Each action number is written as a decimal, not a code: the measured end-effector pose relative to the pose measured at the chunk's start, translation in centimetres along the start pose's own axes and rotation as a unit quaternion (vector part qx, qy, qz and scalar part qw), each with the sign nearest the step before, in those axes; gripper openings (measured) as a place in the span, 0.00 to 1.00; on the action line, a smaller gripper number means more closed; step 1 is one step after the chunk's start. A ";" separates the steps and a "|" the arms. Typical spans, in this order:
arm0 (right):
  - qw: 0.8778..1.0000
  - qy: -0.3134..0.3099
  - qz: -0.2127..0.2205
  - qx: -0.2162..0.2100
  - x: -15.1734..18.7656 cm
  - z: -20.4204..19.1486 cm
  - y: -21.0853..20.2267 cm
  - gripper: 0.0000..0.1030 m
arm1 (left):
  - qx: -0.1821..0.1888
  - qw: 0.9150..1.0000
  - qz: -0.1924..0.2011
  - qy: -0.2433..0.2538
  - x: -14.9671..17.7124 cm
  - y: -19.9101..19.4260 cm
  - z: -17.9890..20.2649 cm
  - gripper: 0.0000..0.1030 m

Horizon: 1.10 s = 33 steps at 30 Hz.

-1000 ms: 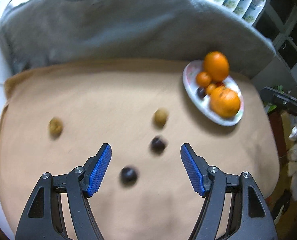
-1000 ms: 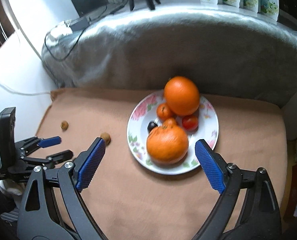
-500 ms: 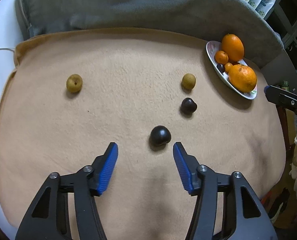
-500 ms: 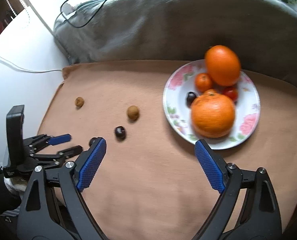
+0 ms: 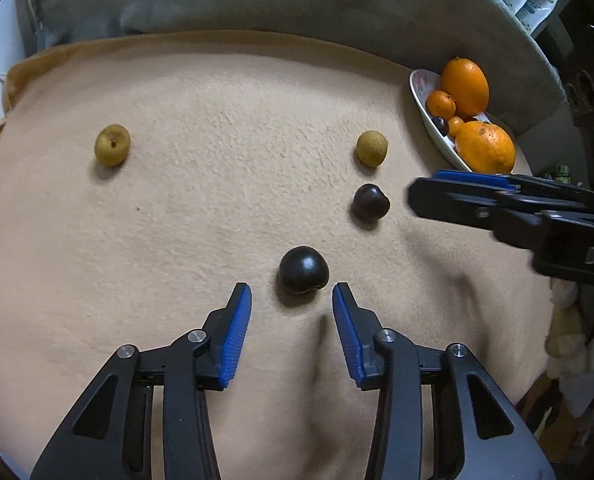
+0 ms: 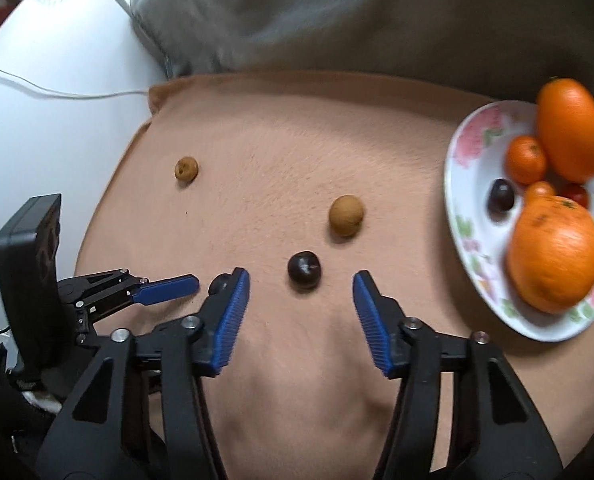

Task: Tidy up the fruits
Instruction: 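Withdraw the right tool from the plate while the left tool approaches a dark plum, then close the left gripper on the dark plum while the right gripper closes on another plum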

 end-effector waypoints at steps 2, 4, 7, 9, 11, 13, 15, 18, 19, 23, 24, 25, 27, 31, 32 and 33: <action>1.000 -0.001 -0.006 0.000 -0.1 -0.2 0.7 0.50 | 0.001 1.000 0.000 -0.004 0.0 0.2 -0.1 0.38; 1.000 -0.001 -0.012 0.001 -0.3 -0.3 1.3 0.49 | 0.003 1.000 0.001 -0.007 -0.1 0.2 -0.1 0.38; 1.000 -0.005 -0.019 0.003 -0.5 -0.5 2.1 0.47 | 0.005 1.000 0.001 -0.006 -0.3 0.5 0.0 0.38; 1.000 -0.007 -0.024 0.003 -0.6 -0.6 2.6 0.45 | 0.005 1.000 0.000 -0.005 -0.4 0.7 0.1 0.36; 1.000 -0.009 -0.027 0.003 -0.8 -0.8 2.9 0.43 | 0.007 1.000 0.001 -0.007 -0.5 0.8 0.0 0.35; 0.999 -0.014 -0.028 0.007 -1.1 -1.0 3.2 0.43 | 0.010 1.000 0.002 -0.010 -0.6 0.9 0.0 0.33; 0.999 -0.018 -0.032 0.011 -1.1 -1.2 3.4 0.42 | 0.009 1.000 0.002 -0.007 -0.7 1.0 0.1 0.32; 0.999 -0.023 -0.037 0.012 -1.1 -1.4 3.7 0.39 | 0.009 1.000 0.001 -0.004 -0.8 1.1 0.2 0.30; 0.999 -0.026 -0.037 0.012 -1.2 -1.6 3.7 0.38 | 0.009 1.000 0.001 -0.003 -0.8 1.1 0.2 0.30; 0.998 -0.035 -0.040 0.020 -1.2 -1.7 3.9 0.38 | 0.010 1.000 -0.001 0.000 -0.8 1.3 0.4 0.30; 0.998 -0.036 -0.041 0.020 -1.1 -1.6 3.9 0.38 | 0.011 1.000 -0.002 0.001 -0.8 1.4 0.4 0.30; 0.998 -0.036 -0.042 0.021 -1.1 -1.5 4.0 0.37 | 0.010 1.000 -0.003 0.003 -0.8 1.5 0.5 0.30; 0.998 -0.036 -0.045 0.021 -1.0 -1.4 4.1 0.33 | 0.008 1.000 -0.003 0.006 -0.9 1.9 0.7 0.29; 0.998 -0.039 -0.046 0.022 -0.9 -1.5 4.3 0.32 | 0.006 1.000 0.000 0.001 -1.0 2.1 0.4 0.24; 0.998 -0.040 -0.046 0.023 -0.9 -1.5 4.3 0.29 | 0.005 1.000 0.000 0.001 -1.0 2.1 0.5 0.24; 0.998 -0.041 -0.046 0.024 -0.8 -1.6 4.3 0.25 | 0.004 1.000 0.000 0.002 -1.1 2.1 0.5 0.24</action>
Point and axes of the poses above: each gripper's, at about its wrist camera, not at the fingertips, and y roughly the way its jaws point, z to its right, x to its underside, the point moved 5 cm from there along y, roughly the way its jaws point, and after that the axes turned 10 degrees about x, right-handed, at the moved point
